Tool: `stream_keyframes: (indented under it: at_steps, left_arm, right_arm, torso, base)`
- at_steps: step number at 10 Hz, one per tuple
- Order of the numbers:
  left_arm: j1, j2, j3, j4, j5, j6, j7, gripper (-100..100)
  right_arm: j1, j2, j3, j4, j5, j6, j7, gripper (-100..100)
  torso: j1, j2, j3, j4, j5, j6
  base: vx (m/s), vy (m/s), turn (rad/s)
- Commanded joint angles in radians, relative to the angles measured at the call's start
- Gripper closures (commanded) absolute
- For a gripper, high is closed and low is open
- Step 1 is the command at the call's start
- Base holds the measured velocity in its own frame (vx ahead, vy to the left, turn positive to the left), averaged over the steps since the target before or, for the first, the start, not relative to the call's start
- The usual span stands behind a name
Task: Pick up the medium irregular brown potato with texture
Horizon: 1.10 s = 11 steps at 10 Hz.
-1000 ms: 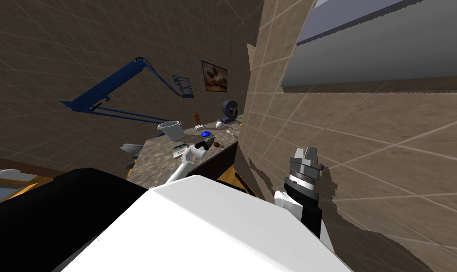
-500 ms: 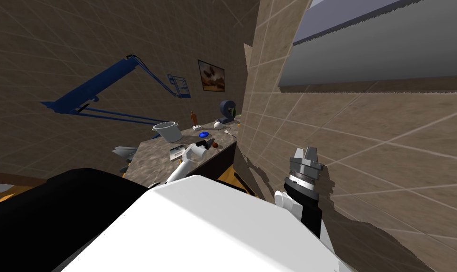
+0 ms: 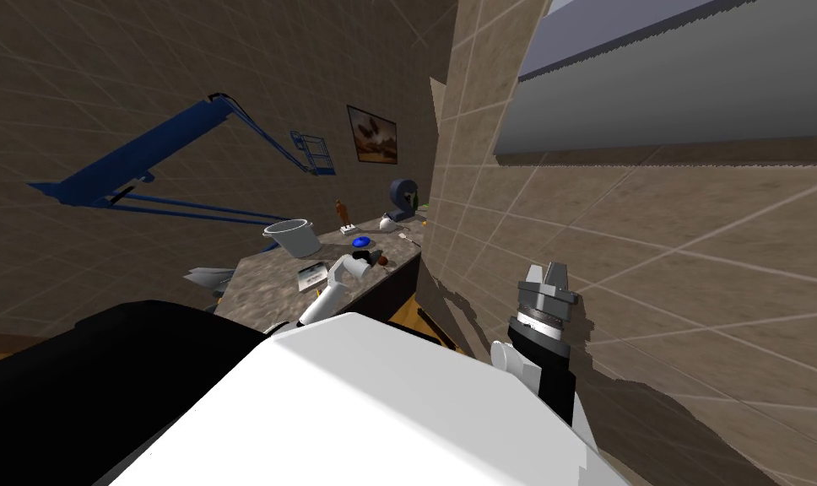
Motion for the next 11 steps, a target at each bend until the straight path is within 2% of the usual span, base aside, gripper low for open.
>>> stream_keyframes:
  at_steps: [1,5,6,7,8,10,11]
  left_arm:
    - [-0.014,0.008,-0.002,0.012,0.006,0.050,-0.009,-100]
    - [-0.038,0.016,-0.009,0.039,0.016,0.131,-0.028,-100]
    - [-0.029,0.014,-0.009,0.031,0.012,0.115,-0.023,-100]
    - [-0.029,0.014,-0.009,0.032,0.012,0.119,-0.024,0]
    - [-0.034,0.009,-0.010,0.063,0.004,0.095,-0.022,-100]
    - [-0.040,0.002,-0.010,0.101,-0.006,0.065,-0.019,-100]
    - [-0.039,0.004,-0.011,0.090,-0.004,0.075,-0.019,-100]
  right_arm:
    - [0.000,0.000,0.000,0.000,0.000,0.000,0.000,0]
    - [0.000,0.000,0.000,0.000,0.000,0.000,0.000,0]
    - [0.000,0.000,0.000,0.000,0.000,0.000,0.000,0]
    - [0.000,0.000,0.000,0.000,0.000,0.000,0.000,0]
    - [0.000,0.000,0.000,0.000,0.000,0.000,0.000,0]
    - [0.000,0.000,0.000,0.000,0.000,0.000,0.000,0]
    - [0.000,0.000,0.000,0.000,0.000,0.000,0.000,0]
  torso:
    - [0.000,0.000,0.000,0.000,0.000,0.000]
    - [0.000,0.000,0.000,0.000,0.000,0.000]
    - [0.000,0.000,0.000,0.000,0.000,0.000]
    - [0.000,0.000,0.000,0.000,0.000,0.000]
    - [-0.001,0.000,0.000,0.000,0.000,0.000]
    - [0.000,-0.001,0.000,0.000,0.000,0.000]
    - [0.000,-0.001,-0.001,0.000,0.000,0.000]
  base:
    - [0.012,0.014,-0.104]
    - [0.014,0.017,-0.089]
    - [0.007,0.008,-0.022]
    - [0.000,0.000,0.000]
    - [0.014,0.010,-0.054]
    - [0.025,0.021,-0.057]
    - [0.011,0.008,-0.007]
